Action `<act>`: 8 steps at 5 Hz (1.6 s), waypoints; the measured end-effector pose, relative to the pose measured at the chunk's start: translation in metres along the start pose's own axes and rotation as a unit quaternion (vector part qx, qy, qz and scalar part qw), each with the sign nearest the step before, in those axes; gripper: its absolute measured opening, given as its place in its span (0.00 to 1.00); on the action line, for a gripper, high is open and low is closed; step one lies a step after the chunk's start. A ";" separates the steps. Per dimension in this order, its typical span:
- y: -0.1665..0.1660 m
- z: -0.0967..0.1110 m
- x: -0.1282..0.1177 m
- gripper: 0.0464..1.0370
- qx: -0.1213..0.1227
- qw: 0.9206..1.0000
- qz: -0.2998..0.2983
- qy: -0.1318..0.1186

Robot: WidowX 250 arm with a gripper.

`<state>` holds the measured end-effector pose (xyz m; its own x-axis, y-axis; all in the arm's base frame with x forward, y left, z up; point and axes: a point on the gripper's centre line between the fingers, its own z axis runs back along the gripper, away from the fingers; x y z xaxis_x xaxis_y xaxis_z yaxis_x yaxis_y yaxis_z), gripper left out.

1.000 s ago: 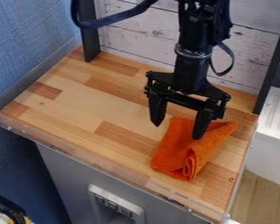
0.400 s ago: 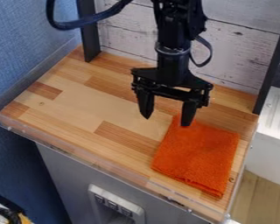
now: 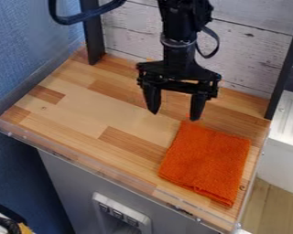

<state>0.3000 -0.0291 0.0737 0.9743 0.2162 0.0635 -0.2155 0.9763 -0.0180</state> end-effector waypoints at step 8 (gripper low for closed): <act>-0.014 -0.058 0.031 0.01 0.007 0.999 0.020 0.030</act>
<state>0.3372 -0.0359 0.0182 0.9671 0.2546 0.0030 -0.2545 0.9670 -0.0051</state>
